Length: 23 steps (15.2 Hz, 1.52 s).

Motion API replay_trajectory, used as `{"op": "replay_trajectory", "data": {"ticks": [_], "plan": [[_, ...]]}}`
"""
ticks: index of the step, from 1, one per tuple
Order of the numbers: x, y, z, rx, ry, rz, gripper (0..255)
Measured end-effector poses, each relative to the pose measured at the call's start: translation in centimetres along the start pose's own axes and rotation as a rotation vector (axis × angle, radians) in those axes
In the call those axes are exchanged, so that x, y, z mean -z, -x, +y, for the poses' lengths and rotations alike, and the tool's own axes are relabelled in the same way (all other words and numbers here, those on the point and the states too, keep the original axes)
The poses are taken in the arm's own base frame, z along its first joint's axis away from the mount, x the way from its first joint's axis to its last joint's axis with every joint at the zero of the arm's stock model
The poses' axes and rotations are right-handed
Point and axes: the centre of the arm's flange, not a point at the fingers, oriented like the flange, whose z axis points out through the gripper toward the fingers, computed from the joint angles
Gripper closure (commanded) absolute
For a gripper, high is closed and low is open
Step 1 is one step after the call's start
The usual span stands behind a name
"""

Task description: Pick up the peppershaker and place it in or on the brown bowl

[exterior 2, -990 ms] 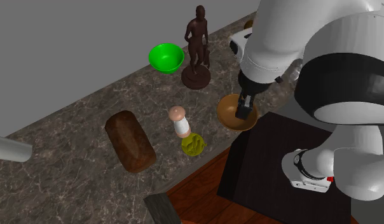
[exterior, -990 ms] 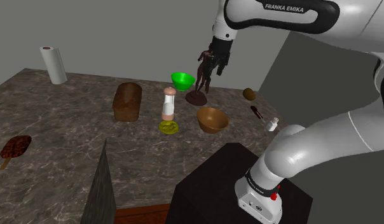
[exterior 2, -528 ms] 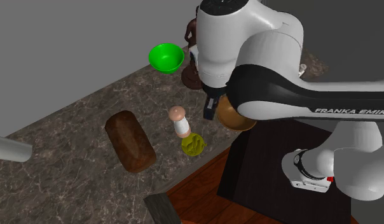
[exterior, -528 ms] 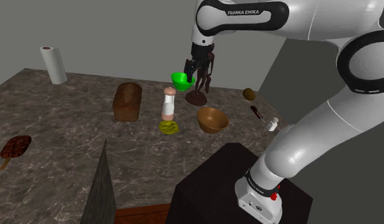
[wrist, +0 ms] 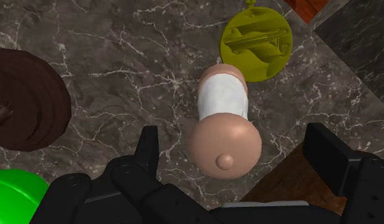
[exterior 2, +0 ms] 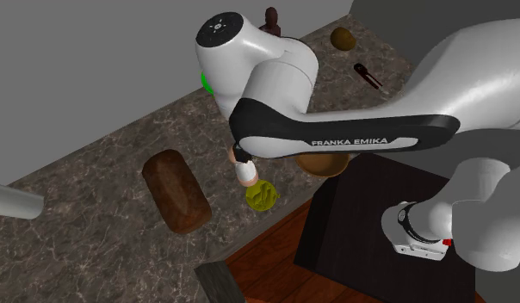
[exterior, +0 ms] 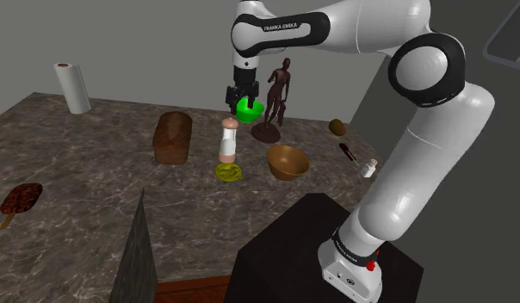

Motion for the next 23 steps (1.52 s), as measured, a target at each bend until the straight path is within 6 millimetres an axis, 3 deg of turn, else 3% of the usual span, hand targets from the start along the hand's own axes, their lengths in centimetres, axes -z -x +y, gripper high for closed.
{"op": "replay_trajectory", "data": {"ticks": [6, 13, 20, 21, 23], "plan": [[-3.6, -6.8, -0.8, 0.021, -0.009, -0.030, 0], [-7.2, -7.3, -0.8, 0.024, -0.009, -0.033, 0], [-7.6, -7.4, -0.8, 0.024, -0.009, -0.032, 0], [-7.6, -7.4, -0.8, 0.024, -0.009, -0.032, 255], [-7.6, -7.4, -0.8, 0.024, -0.009, -0.031, 255]]}}
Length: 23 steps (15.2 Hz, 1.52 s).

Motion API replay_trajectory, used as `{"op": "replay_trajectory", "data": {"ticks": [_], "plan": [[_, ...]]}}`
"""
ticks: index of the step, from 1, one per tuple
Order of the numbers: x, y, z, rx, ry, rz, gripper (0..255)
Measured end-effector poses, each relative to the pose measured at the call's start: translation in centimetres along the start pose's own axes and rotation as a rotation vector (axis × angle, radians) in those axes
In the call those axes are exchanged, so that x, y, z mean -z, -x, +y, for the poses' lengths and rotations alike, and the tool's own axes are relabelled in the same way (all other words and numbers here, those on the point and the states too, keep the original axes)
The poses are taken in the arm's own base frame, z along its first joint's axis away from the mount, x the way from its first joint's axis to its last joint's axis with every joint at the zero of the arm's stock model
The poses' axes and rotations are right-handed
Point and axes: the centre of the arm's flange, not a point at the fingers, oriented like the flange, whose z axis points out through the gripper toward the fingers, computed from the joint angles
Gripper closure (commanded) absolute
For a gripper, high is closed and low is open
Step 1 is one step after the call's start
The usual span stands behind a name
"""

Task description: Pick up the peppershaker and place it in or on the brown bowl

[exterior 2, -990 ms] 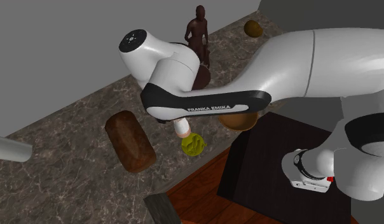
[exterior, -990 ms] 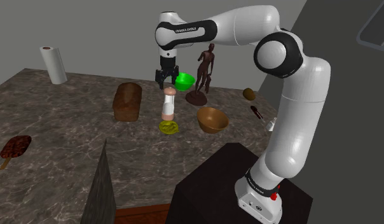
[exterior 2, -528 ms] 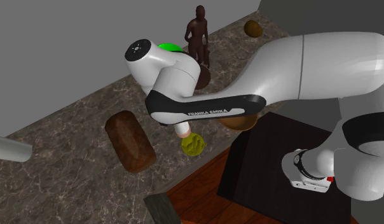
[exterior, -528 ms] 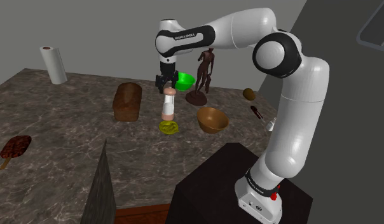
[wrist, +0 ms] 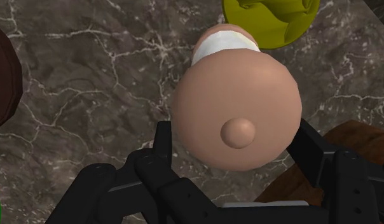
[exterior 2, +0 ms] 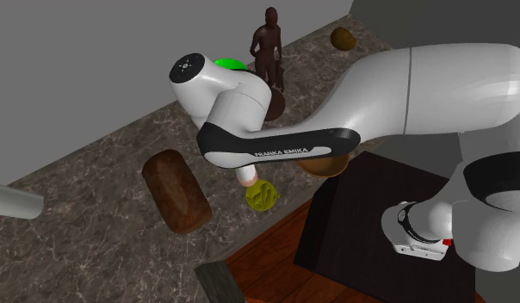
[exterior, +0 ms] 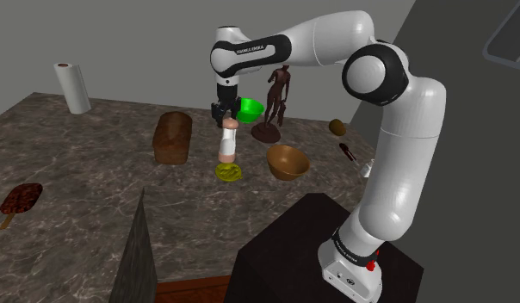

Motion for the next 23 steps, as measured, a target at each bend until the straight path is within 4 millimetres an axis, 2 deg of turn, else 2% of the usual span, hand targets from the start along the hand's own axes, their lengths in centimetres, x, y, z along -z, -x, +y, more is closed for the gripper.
{"op": "replay_trajectory", "data": {"ticks": [9, 23], "plan": [[0.2, 0.0, 0.0, 0.000, 0.000, -0.001, 255], [7.2, 1.0, 0.0, 0.000, 0.000, 0.000, 255]]}}
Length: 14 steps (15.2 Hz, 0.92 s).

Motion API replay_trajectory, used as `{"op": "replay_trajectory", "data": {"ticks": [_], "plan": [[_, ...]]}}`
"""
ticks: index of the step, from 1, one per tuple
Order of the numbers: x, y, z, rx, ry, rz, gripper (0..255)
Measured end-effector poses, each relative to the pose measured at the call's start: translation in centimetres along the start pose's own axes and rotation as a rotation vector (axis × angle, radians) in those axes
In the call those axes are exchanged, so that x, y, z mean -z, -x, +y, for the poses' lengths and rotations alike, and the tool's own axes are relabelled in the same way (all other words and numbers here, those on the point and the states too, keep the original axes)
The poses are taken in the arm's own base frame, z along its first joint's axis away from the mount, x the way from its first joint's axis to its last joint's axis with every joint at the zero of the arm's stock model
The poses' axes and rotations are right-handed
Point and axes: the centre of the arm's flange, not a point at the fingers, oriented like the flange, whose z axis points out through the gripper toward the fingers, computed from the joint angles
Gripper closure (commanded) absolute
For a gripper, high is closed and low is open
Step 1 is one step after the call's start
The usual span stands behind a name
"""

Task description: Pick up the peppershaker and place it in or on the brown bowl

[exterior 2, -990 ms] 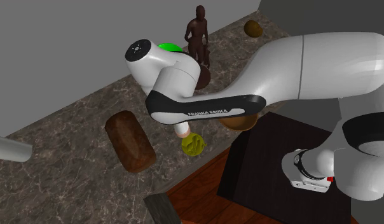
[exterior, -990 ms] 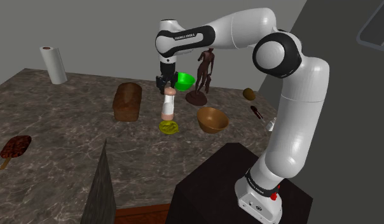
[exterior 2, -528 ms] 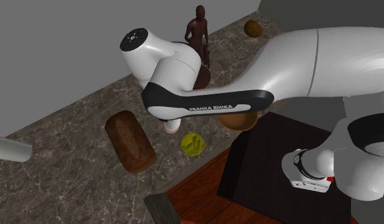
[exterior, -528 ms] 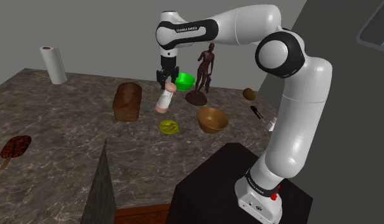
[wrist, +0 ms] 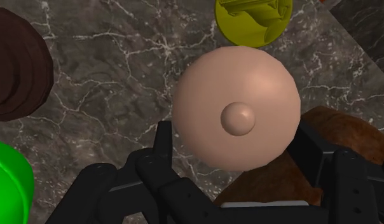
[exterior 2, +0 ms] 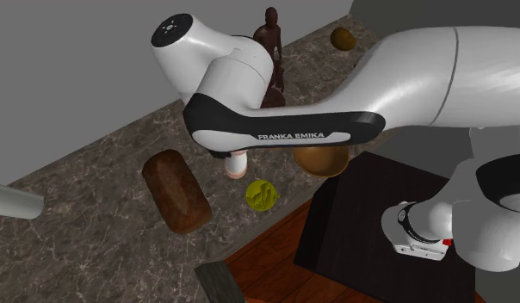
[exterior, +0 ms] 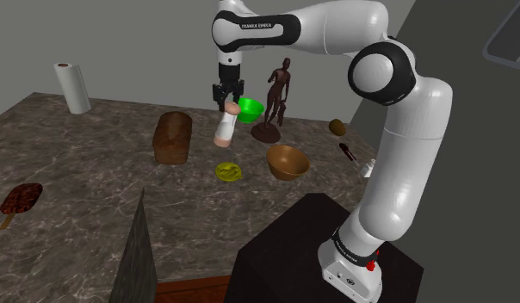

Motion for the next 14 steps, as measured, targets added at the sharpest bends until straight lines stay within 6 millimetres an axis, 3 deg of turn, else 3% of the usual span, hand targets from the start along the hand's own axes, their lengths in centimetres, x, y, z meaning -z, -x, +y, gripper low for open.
{"op": "replay_trajectory", "data": {"ticks": [14], "plan": [[7.4, 1.2, 0.0, 0.000, 0.000, 0.000, 255]]}}
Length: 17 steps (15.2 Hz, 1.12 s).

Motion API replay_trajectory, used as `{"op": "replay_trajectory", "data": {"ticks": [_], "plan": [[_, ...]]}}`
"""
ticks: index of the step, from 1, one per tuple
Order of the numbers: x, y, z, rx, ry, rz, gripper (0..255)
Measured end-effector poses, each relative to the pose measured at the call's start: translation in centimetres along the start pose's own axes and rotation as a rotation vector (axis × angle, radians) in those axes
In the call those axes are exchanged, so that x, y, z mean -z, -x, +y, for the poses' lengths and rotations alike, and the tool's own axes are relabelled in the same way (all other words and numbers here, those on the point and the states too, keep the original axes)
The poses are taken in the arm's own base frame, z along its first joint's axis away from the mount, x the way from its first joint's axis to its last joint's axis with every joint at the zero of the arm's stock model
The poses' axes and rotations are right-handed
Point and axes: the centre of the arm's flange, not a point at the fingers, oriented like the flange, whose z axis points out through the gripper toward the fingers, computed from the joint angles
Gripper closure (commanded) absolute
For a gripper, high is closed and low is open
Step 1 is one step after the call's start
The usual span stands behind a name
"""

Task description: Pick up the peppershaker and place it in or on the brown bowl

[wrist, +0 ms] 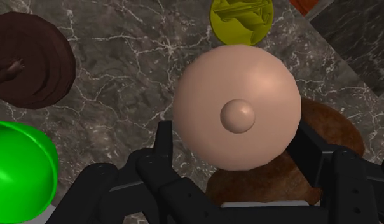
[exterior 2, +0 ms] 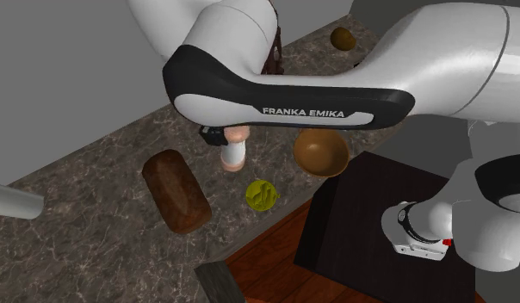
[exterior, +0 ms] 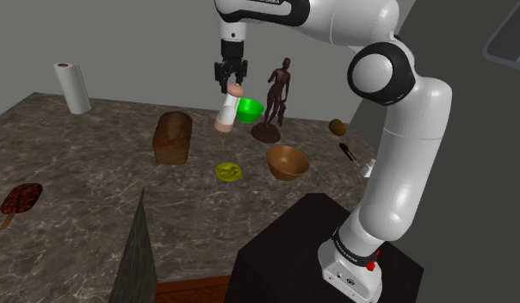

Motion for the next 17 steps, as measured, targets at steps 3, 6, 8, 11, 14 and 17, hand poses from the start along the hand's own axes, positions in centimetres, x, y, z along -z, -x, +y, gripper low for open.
{"op": "replay_trajectory", "data": {"ticks": [3, 6, 8, 11, 14, 17], "plan": [[1.7, 0.2, 0.1, 0.000, 0.000, 0.000, 255], [2.3, 1.5, 0.6, 0.000, 0.000, 0.000, 255], [2.6, 3.8, 1.8, 0.000, 0.000, 0.000, 255], [3.1, 7.3, 3.5, 0.000, 0.000, 0.000, 255], [3.4, 10.8, 5.0, 0.000, 0.001, 0.000, 255], [3.8, 14.4, 6.8, -0.001, 0.000, 0.000, 255]]}}
